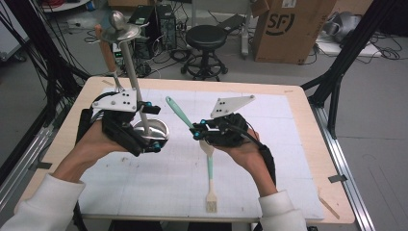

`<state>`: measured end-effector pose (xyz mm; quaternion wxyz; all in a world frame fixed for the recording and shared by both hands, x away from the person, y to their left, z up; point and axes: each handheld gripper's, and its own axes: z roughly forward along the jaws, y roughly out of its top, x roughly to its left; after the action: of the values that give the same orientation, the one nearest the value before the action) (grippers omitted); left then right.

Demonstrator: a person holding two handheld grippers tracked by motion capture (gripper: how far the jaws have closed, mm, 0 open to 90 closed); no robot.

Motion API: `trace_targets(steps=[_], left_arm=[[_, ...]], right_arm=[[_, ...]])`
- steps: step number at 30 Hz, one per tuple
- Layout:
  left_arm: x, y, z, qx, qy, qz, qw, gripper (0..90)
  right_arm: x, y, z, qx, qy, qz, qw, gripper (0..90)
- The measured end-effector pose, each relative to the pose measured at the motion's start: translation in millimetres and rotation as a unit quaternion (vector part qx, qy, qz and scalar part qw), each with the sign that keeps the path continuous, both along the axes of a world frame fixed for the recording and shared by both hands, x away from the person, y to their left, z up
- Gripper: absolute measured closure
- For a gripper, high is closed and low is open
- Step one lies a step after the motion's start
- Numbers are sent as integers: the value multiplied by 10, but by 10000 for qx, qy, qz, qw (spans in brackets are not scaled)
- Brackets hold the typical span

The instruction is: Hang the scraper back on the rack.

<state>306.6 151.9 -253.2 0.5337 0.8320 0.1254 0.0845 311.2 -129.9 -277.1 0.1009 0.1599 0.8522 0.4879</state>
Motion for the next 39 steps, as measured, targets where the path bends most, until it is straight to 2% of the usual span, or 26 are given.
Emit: trace_targets(steps=[3,4,6,9,11,13,14,18,20,23,24,32,35,39], left_arm=[[30,-51,24,-59,-19,72,10000,37],[39,-65,31,-66,-39,90,9999,40],[51,-90,39,-159,-10,131,9998,85],[77,-118,43,-100,-8,146,9998,89],[88,-133,38,-81,51,154,9998,96],[103,-154,30,-42,77,140,9999,129],[109,-172,25,-49,107,143,9998,142],[136,-229,23,-98,226,153,9996,225],[144,-253,29,-124,280,150,9994,264],[146,-285,40,-112,229,210,9995,329],[154,-291,42,-129,249,204,9994,347],[172,-328,40,-221,333,290,9988,507],[172,-337,38,-209,334,405,9984,579],[172,-360,31,-202,352,463,9981,604]], right_arm=[[14,-1,-1,27,-24,-43,10000,799],[9,-1,1,49,32,-79,10000,799],[31,2,-2,88,-62,-54,9999,799],[43,9,-10,88,-124,-69,9999,799],[38,5,-10,80,-98,-178,9998,799],[44,1,-12,123,-76,-178,9997,799],[62,7,-18,178,-138,-85,9997,799],[44,13,-10,180,-47,-225,9996,799],[57,18,-13,229,-93,-166,9996,799],[55,17,-9,238,-130,-220,9994,799],[46,16,-4,250,-53,-248,9994,799],[56,26,-10,250,-132,-285,9992,799],[52,32,-12,286,-128,-297,9991,799],[49,43,-18,270,-116,-344,9990,799]])
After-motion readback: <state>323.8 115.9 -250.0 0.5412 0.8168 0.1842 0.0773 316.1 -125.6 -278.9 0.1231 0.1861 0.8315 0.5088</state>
